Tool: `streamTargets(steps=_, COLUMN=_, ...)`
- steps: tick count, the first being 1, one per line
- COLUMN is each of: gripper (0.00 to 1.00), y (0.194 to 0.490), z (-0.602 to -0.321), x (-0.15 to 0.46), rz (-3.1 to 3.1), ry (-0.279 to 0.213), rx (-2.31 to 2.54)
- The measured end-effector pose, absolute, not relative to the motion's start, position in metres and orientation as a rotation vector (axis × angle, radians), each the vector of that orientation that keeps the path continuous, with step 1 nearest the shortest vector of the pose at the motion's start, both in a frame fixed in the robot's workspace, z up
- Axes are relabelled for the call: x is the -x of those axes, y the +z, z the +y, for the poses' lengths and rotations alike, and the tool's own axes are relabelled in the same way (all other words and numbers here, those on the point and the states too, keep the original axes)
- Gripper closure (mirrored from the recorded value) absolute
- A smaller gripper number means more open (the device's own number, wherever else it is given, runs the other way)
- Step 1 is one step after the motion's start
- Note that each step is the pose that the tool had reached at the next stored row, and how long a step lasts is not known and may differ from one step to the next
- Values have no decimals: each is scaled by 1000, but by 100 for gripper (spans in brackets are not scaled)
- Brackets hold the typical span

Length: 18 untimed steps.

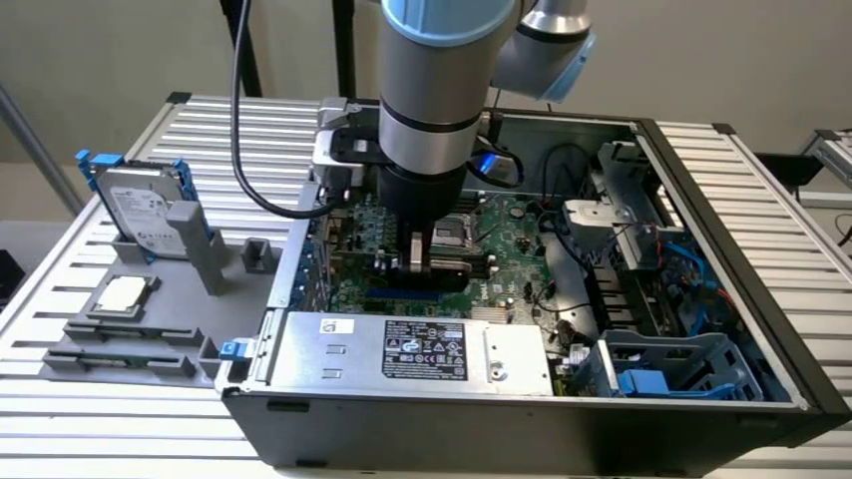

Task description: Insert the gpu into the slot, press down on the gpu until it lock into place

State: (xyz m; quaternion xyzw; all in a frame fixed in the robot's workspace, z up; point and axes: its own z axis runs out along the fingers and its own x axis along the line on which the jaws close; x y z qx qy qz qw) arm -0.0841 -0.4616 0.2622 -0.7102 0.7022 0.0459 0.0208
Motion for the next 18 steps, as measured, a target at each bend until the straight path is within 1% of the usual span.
streamTargets(steps=9, gripper=73, y=258, z=-462, x=84, rz=2179, ry=144, rx=2204)
streamTargets(steps=18, gripper=73, y=257, z=-462, x=83, rz=2190, ry=166, rx=2213)
